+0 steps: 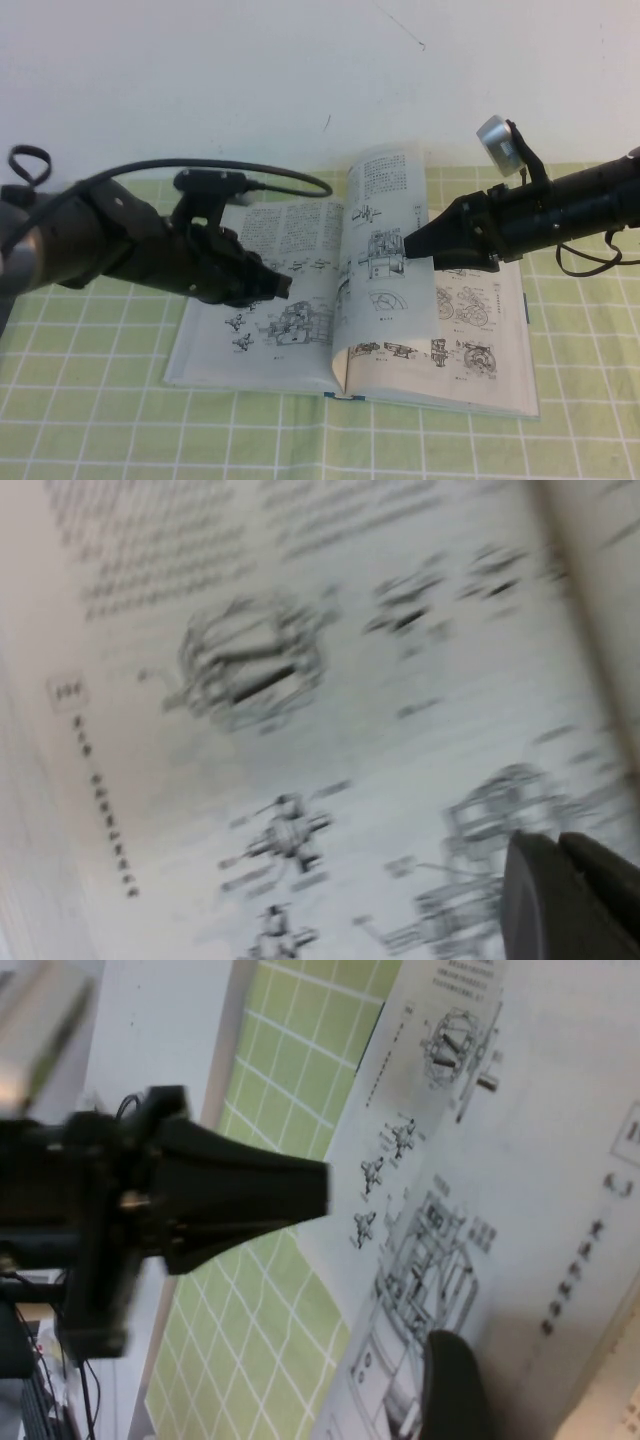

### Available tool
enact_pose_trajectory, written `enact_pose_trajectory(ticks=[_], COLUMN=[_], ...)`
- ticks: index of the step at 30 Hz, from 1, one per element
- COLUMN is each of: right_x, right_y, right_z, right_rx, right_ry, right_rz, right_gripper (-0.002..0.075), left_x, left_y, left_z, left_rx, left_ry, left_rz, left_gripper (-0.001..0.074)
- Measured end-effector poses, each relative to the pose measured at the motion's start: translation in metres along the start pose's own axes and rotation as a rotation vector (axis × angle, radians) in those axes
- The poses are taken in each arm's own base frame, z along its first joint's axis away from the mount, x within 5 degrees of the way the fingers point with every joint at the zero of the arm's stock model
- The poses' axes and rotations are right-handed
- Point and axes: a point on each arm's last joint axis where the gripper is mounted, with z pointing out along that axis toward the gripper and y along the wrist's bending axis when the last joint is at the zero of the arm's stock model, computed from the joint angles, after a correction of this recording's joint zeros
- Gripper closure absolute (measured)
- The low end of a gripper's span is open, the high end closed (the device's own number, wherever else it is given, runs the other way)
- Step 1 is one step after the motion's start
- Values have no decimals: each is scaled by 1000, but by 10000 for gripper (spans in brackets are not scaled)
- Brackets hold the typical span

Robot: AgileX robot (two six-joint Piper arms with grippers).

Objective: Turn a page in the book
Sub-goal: Open the closed book

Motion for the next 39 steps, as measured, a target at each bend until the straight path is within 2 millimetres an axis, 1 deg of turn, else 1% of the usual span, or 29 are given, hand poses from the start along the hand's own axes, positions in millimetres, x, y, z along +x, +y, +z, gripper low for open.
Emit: enact_pose_trajectory(ticks=[4, 5, 8, 11, 14, 15, 18, 22, 26, 29, 32, 34, 37, 39], right_x=[0, 0, 0, -1, -2, -2, -2, -2, -2, -2, -3, -4, -4, -4], right_y=[0, 0, 0, 1, 2, 2, 2, 2, 2, 2, 3, 3, 3, 4], right_z=[0, 0, 0, 0, 0, 0, 0, 0, 0, 0, 0, 0, 0, 0], right_rx=[0, 0, -2, -12, -20, -21, -22, -22, -22, -23, -29, -34, -38, -39], right_ry=[0, 0, -3, -14, -24, -26, -25, -25, -25, -26, -35, -42, -47, -49], right_rz=[-2, -4, -7, -10, -13, -15, -17, -19, -21, -20, -15, -11, -8, -8], right_gripper=[339, 339, 339, 339, 339, 339, 339, 339, 339, 340, 339, 339, 339, 339], left_x=[-9, -9, -5, 8, 27, 34, 54, 77, 95, 98, 96, 94, 98, 102], left_y=[-19, -24, -49, -80, -107, -115, -130, -138, -141, -141, -140, -139, -137, -135], left_z=[-31, -37, -58, -71, -76, -76, -72, -64, -57, -56, -56, -52, -39, -27], left_rx=[32, 36, 51, 75, 88, 88, 84, 81, 66, 53, 37, 21, 9, 6], left_ry=[-63, -76, -117, -139, -149, -157, -178, -186, -204, -220, -249, -260, -219, -171], left_rz=[54, 69, 156, 276, 417, 465, 557, 608, 647, 674, 676, 676, 677, 681], left_gripper=[738, 738, 738, 738, 738, 738, 738, 738, 738, 738, 738, 738, 738, 738])
